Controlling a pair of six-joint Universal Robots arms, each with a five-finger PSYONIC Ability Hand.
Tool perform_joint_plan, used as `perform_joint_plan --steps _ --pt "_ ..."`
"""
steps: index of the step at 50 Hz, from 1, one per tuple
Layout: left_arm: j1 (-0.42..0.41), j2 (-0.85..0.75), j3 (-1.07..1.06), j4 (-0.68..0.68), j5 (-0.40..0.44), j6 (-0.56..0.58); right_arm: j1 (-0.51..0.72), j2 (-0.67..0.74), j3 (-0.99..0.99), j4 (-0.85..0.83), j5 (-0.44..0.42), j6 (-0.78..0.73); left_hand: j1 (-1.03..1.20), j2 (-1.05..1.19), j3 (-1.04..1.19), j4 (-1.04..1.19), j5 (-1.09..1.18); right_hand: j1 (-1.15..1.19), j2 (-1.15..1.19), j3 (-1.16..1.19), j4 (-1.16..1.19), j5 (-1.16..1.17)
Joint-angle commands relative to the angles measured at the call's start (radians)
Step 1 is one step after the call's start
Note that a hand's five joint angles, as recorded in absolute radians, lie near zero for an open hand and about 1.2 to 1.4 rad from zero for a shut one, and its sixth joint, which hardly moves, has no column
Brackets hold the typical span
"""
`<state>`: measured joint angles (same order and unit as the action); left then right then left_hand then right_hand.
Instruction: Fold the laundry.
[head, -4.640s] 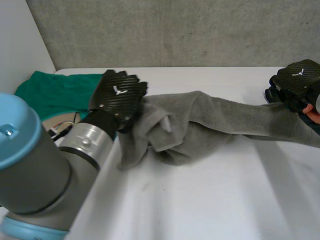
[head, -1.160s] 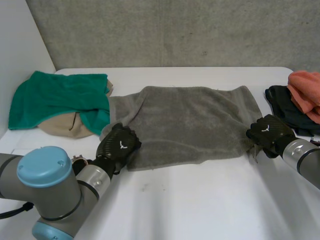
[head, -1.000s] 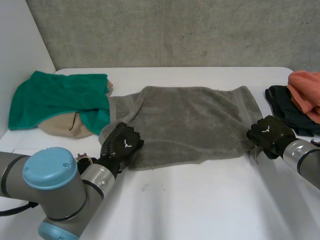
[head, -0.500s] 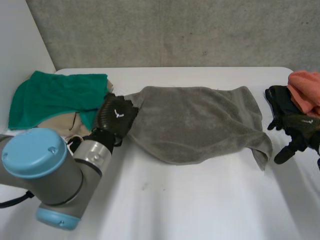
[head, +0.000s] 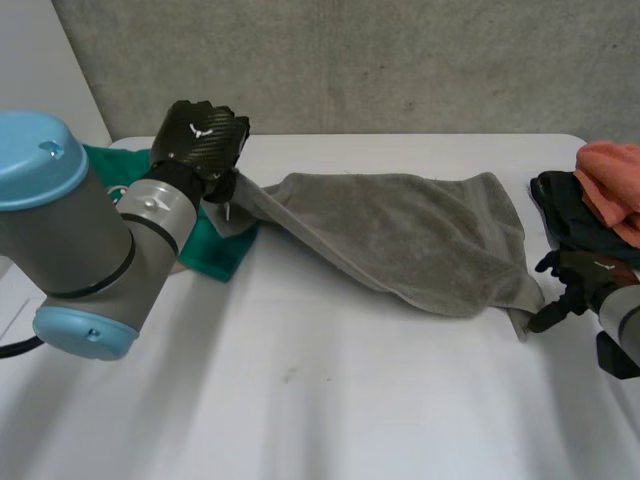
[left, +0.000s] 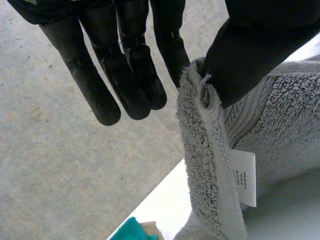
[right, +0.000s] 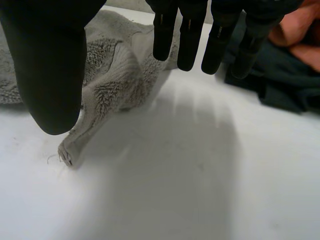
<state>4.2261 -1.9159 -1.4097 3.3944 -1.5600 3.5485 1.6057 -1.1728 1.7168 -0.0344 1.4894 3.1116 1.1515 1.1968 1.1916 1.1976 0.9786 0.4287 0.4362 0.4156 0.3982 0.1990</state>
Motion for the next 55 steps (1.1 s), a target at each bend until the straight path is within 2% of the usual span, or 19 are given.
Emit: perform_joint_plan --steps 1,6,8,11,13,16,19,20,22,23,25,27,31,37,42,48,54,55 --pt "0.002 -0.002 0.018 -0.001 -0.002 0.0 0.04 0.087 -0.066 0.014 0.008 0.073 0.245 0.199 0.205 0.199 0.243 -0.012 -0.019 0.001 0.018 0.043" --pt "0.0 -0.002 0.017 -0.003 -0.002 0.0 0.049 0.119 -0.095 0.005 0.003 0.087 0.245 0.199 0.205 0.199 0.243 0.035 0.027 0.048 0.065 0.09" --pt "0.002 0.0 0.017 -0.003 -0.002 0.0 0.053 0.139 -0.109 0.005 0.006 0.088 0.245 0.199 0.205 0.199 0.243 0.122 0.115 0.136 0.153 0.178" --pt "0.008 0.005 0.018 -0.004 -0.003 -0.002 0.054 0.157 -0.126 0.001 0.008 0.09 0.245 0.199 0.205 0.199 0.243 0.483 0.475 0.496 0.513 0.538" --pt "0.012 0.018 0.02 -0.004 -0.015 -0.002 0.054 0.159 -0.14 -0.016 0.02 0.09 0.245 0.199 0.205 0.199 0.243 0.965 0.958 0.978 0.996 1.02" --pt "0.014 0.041 0.018 -0.007 -0.041 -0.002 0.049 0.137 -0.144 -0.048 0.052 0.067 0.245 0.199 0.205 0.199 0.243 0.968 0.96 0.981 0.998 1.023" --pt "0.02 0.087 0.005 -0.026 -0.083 -0.002 0.051 0.066 -0.135 -0.078 0.043 0.018 0.245 0.199 0.205 0.199 0.243 0.968 0.96 0.981 0.998 1.023" --pt "0.031 0.119 -0.006 -0.045 -0.097 -0.002 0.045 -0.027 -0.131 -0.078 0.028 -0.054 0.245 0.199 0.205 0.199 0.243 0.968 0.96 0.981 0.998 1.023" --pt "0.046 0.152 -0.028 -0.073 -0.101 0.0 0.043 -0.108 -0.123 -0.055 0.003 -0.149 0.245 0.199 0.205 0.199 0.243 0.968 0.96 0.981 0.998 1.023" --pt "0.055 0.168 -0.038 -0.092 -0.101 0.001 0.042 -0.192 -0.115 -0.004 -0.032 -0.297 0.245 0.199 0.205 0.199 0.243 0.968 0.96 0.981 0.998 1.023" --pt "0.086 0.219 -0.071 -0.157 -0.1 0.006 0.034 -0.243 -0.117 0.042 -0.055 -0.436 0.245 0.199 0.205 0.199 0.243 0.968 0.96 0.981 0.998 1.023" --pt "0.1 0.253 -0.092 -0.213 -0.097 0.007 -0.001 -0.301 -0.118 0.12 -0.072 -0.654 0.245 0.199 0.205 0.199 0.243 0.968 0.96 0.981 0.998 1.023" --pt "0.115 0.326 -0.143 -0.34 -0.092 0.01 -0.041 -0.381 -0.132 0.218 -0.074 -0.9 0.245 0.199 0.205 0.199 0.243 0.968 0.96 0.981 0.998 1.023" --pt "0.112 0.442 -0.248 -0.438 -0.078 0.015 -0.044 -0.475 -0.149 0.289 -0.07 -0.959 0.245 0.199 0.205 0.199 0.243 0.968 0.96 0.981 0.998 1.023" --pt "0.112 0.439 -0.321 -0.432 -0.034 0.036 -0.053 -0.45 -0.14 0.393 -0.087 -0.979 0.245 0.199 0.205 0.199 0.243 0.968 0.96 0.981 0.998 1.023" --pt "0.115 0.213 -0.324 -0.348 -0.025 0.113 -0.041 -0.194 -0.187 0.415 -0.064 -1.091 0.245 0.199 0.205 0.199 0.243 0.968 0.96 0.981 0.998 1.023" --pt "0.106 0.031 -0.175 -0.268 -0.032 0.196 0.008 -0.027 -0.354 0.38 0.014 -1.13 0.245 0.199 0.205 0.199 0.243 0.968 0.96 0.981 0.998 1.023" --pt "0.107 -0.007 -0.101 -0.254 -0.04 0.211 0.022 -0.012 -0.38 0.364 0.023 -1.13 0.245 0.199 0.205 0.199 0.243 0.968 0.96 0.981 0.998 1.023"
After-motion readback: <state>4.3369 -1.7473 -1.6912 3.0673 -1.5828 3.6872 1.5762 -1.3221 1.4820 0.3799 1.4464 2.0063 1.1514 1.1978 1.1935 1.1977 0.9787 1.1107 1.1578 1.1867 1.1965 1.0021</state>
